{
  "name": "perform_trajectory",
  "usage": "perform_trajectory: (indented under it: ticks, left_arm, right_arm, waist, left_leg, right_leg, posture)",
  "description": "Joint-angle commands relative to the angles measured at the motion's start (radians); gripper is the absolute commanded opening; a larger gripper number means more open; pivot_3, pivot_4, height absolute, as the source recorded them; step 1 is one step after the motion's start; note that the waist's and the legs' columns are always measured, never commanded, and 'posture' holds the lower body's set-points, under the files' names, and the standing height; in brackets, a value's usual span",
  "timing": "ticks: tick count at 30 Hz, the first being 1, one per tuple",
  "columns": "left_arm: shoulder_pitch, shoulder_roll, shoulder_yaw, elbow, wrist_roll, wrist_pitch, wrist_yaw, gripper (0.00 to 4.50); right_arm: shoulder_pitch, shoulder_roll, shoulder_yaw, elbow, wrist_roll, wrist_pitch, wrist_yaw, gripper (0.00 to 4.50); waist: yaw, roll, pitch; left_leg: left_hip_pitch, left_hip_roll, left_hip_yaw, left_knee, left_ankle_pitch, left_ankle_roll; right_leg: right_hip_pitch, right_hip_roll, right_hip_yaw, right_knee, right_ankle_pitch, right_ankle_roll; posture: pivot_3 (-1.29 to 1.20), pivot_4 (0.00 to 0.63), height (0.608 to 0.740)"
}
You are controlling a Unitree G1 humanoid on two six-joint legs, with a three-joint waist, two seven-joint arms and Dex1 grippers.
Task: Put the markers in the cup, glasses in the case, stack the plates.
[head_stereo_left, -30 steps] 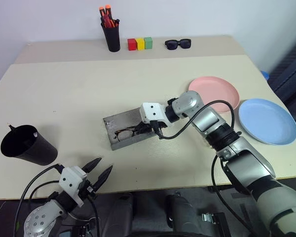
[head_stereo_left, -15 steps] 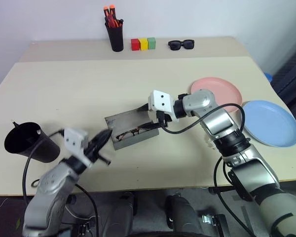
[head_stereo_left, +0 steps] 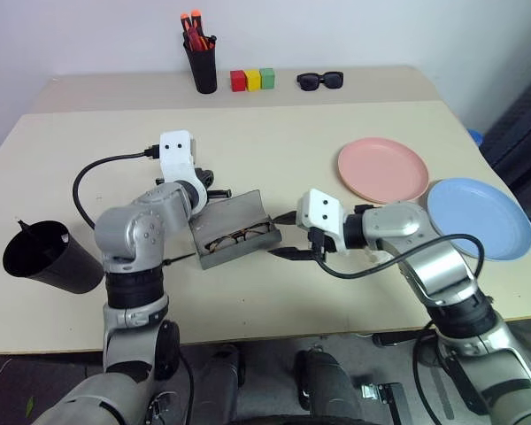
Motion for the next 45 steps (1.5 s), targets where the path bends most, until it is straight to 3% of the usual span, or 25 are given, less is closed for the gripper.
perform_trajectory:
  ticks: [1,7,22,28,31,38,45]
  left_arm:
    - [-0.03,0.04,0.014,0.024,0.0,0.062,-0.038,0.03]
    - [-0.005,0.11,-0.008,0.022,-0.039,0.151,-0.168,0.03]
    - [0.282,0.301,-0.072,-0.39,-0.24,0.185,-0.497,0.03]
    - [0.445,0.498,-0.242,-0.561,-0.22,0.001,-0.637,0.03]
    - [0.525,0.585,-0.318,-0.598,-0.137,-0.18,-0.692,0.03]
    - [0.635,0.473,-0.279,-0.571,-0.024,-0.666,-0.747,0.03]
    - [0.692,0.387,-0.323,-0.577,-0.043,-0.858,-0.835,0.03]
  right_arm:
    - [0.017,-0.041,-0.067,-0.072,0.036,0.011,-0.016,2.85]
    - [0.032,-0.076,-0.079,-0.068,0.041,0.0,-0.034,2.85]
    - [0.023,-0.095,-0.07,0.03,0.035,-0.076,-0.041,2.85]
    - [0.017,-0.098,-0.069,0.058,0.031,-0.099,-0.039,2.85]
    - [-0.002,-0.095,-0.077,0.103,0.012,-0.109,-0.064,2.85]
    - [-0.084,-0.097,-0.1,0.295,-0.09,-0.121,-0.19,2.85]
    - [-0.193,-0.089,-0.063,0.59,-0.267,-0.15,-0.379,2.85]
  waist:
    - [0.0,0.0,0.0]
    - [0.001,0.0,0.0]
    - [0.002,0.0,0.0]
    - [0.001,0.0,0.0]
    - [0.001,0.001,0.0]
    - [0.011,0.001,0.0]
    - [0.023,0.001,0.0]
  left_leg:
    - [0.0,0.0,0.0,0.0,0.0,0.0]
    - [0.0,0.0,0.0,0.0,0.0,0.0]
    - [0.0,0.003,0.0,0.0,-0.001,-0.001]
    - [0.0,0.004,0.0,-0.001,-0.001,-0.001]
    - [0.0,0.005,0.0,-0.001,-0.001,-0.001]
    - [-0.001,0.004,0.002,-0.002,-0.001,-0.001]
    - [-0.002,0.004,0.007,-0.003,-0.002,0.0]
  right_leg:
    - [0.0,0.0,0.0,0.0,0.0,0.0]
    - [0.0,0.0,0.0,0.0,0.0,0.0]
    - [0.0,-0.001,0.001,-0.002,-0.002,-0.004]
    - [-0.001,-0.002,0.002,-0.003,-0.004,-0.007]
    - [-0.001,-0.002,0.002,-0.003,-0.005,-0.009]
    - [-0.002,-0.005,0.003,-0.006,-0.005,-0.01]
    - [-0.001,-0.005,0.003,-0.009,-0.004,-0.01]
  posture:
    - [0.0,0.15,0.74]
    - [0.0,0.15,0.74]
    - [0.0,0.15,0.74]
    - [0.0,0.15,0.74]
    - [0.0,0.15,0.74]
    - [0.0,0.15,0.74]
    - [0.0,0.15,0.74]
